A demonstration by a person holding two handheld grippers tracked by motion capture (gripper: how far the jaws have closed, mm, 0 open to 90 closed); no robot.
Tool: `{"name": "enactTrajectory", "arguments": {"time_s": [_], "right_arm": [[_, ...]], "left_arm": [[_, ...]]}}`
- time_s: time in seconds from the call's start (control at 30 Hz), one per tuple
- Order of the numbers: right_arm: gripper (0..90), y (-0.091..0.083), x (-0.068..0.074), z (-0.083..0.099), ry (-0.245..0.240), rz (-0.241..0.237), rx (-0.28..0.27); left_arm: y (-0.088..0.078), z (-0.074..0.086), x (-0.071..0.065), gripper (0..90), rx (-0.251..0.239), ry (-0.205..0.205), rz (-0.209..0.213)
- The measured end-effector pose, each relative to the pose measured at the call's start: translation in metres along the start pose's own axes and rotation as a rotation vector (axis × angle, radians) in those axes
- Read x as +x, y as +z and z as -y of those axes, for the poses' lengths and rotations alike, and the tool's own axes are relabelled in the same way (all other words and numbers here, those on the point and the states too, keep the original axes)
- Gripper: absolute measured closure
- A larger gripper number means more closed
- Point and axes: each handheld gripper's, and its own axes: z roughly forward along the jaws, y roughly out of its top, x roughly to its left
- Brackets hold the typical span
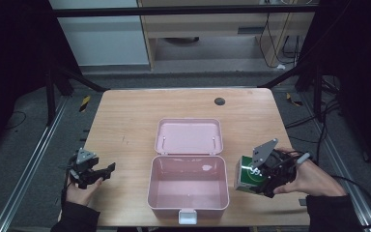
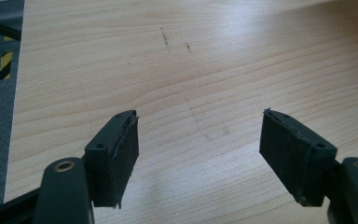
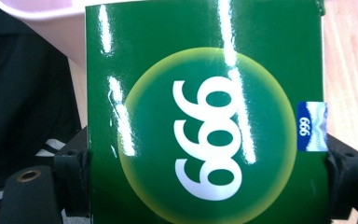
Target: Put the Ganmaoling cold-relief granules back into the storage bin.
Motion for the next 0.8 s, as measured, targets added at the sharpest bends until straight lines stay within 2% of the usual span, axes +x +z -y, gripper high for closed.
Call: {"name": "enactTrajectory", "arguments": {"time_s": [0.5, 0.8], "right_arm": [[16.0, -0.032, 0.004, -0.025, -0.046, 0.0, 0.013], [16.1, -0.043, 0.007, -0.047, -0.073, 0.0, 0.004]], "left_arm": [[0.0, 0.0, 0.0, 27.4, 0.003, -0.002, 0.0], [0.0, 0.0, 0.0, 27.4, 0.006, -0.001, 0.0]]}}
